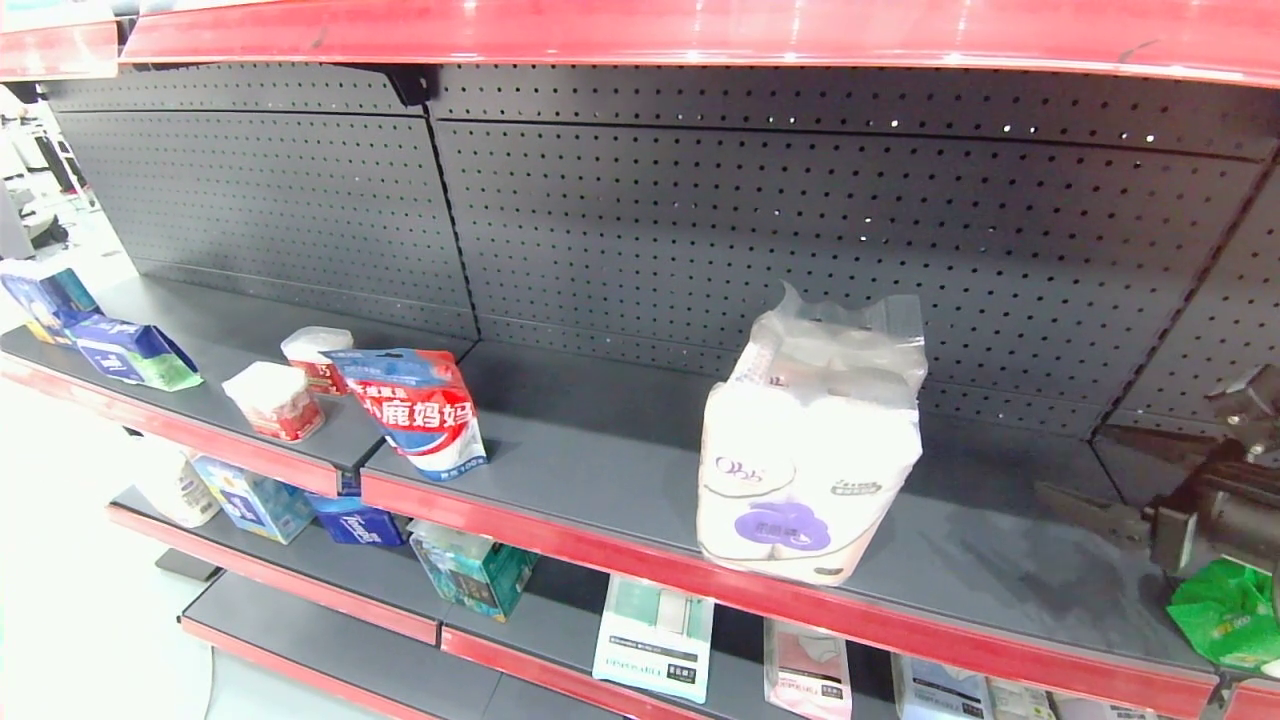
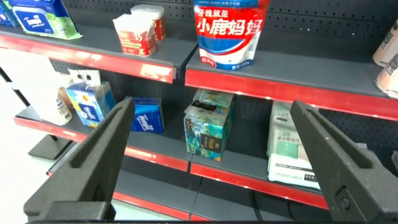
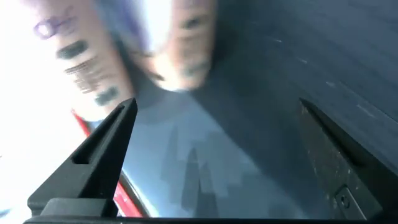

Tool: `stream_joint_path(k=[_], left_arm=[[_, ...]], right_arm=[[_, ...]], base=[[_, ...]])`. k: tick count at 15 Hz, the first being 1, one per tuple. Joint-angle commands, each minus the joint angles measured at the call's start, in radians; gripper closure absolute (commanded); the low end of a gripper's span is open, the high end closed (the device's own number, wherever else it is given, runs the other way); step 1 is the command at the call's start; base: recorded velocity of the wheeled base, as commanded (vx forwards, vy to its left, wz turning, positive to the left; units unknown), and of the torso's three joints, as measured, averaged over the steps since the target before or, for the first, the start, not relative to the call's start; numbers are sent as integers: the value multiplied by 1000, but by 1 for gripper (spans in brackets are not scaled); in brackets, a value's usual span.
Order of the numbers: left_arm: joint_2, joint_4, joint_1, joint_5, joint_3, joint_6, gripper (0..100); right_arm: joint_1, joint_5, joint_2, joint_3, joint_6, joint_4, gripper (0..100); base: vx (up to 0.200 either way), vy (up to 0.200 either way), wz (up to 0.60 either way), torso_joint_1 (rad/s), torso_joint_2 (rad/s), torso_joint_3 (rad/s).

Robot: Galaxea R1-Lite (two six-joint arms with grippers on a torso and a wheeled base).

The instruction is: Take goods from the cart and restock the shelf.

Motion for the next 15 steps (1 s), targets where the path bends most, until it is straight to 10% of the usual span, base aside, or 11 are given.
stream_joint_path(k=[1, 4, 9, 15], left_arm=[[0, -1, 0, 0, -2, 0, 0], [0, -1, 0, 0, 0, 0, 0], [0, -1, 0, 0, 0, 0, 0], [0, -1, 0, 0, 0, 0, 0]], right_arm=[[43, -380, -421, 210, 192, 17, 0], [148, -661, -764, 252, 265, 240, 0], [178, -594, -1379, 338, 312, 709, 0], [175, -627, -1365, 339, 384, 767, 0]], base=[[0, 0, 0, 0, 0, 0], [0, 0, 0, 0, 0, 0], [0, 0, 0, 0, 0, 0], [0, 0, 0, 0, 0, 0]])
